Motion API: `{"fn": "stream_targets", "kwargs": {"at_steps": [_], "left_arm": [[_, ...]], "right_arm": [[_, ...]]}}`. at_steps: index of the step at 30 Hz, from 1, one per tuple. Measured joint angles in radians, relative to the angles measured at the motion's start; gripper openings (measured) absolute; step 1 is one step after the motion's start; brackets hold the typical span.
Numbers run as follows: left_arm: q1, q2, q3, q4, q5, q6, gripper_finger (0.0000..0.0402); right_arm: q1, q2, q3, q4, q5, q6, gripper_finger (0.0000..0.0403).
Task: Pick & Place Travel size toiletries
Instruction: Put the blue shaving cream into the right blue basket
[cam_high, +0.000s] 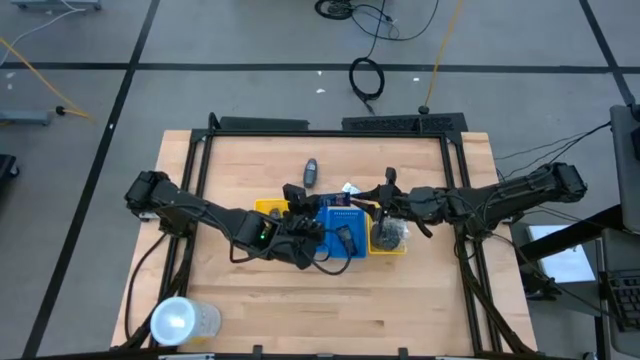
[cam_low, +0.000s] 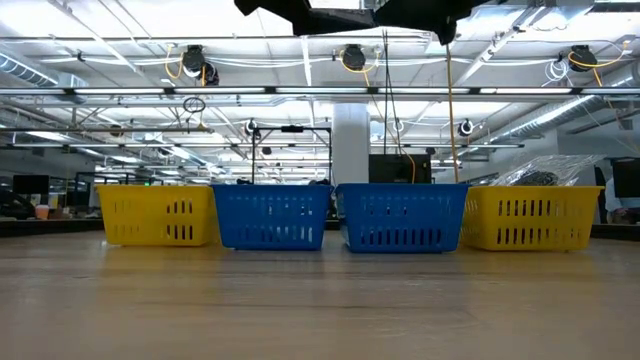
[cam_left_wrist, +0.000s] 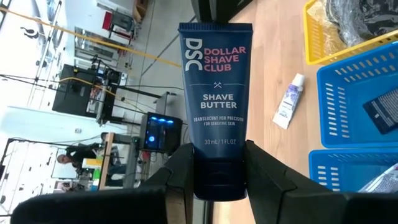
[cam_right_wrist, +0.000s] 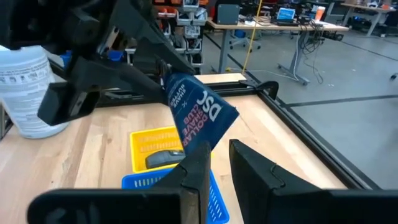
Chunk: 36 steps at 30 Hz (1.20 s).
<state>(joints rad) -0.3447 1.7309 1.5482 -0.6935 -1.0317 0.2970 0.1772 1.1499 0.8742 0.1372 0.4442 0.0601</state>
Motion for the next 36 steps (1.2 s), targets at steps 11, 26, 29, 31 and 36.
{"fn": "stream_targets", "kwargs": {"at_steps": [11, 26, 29, 31, 36], "left_arm": [[-0.003, 0.000, 0.000, 0.051, 0.001, 0.029, 0.0092], [-0.003, 0.004, -0.001, 0.062, 0.012, 0.043, 0.0092], [-0.003, 0.004, -0.001, 0.059, 0.020, 0.041, 0.0092], [-0.002, 0.004, -0.001, 0.058, 0.029, 0.037, 0.0092], [-0.002, 0.005, -0.001, 0.057, 0.040, 0.005, 0.0169]], "right_arm": [[-0.014, 0.025, 0.000, 0.048, -0.119, 0.024, 0.0055], [-0.032, 0.032, 0.000, 0.066, -0.135, 0.010, 0.0011], [-0.032, 0.032, 0.000, 0.058, -0.135, 0.012, 0.0005], [-0.032, 0.032, 0.000, 0.049, -0.135, 0.010, 0.0003], [-0.032, 0.032, 0.001, 0.026, -0.133, 0.004, 0.0001]]}}
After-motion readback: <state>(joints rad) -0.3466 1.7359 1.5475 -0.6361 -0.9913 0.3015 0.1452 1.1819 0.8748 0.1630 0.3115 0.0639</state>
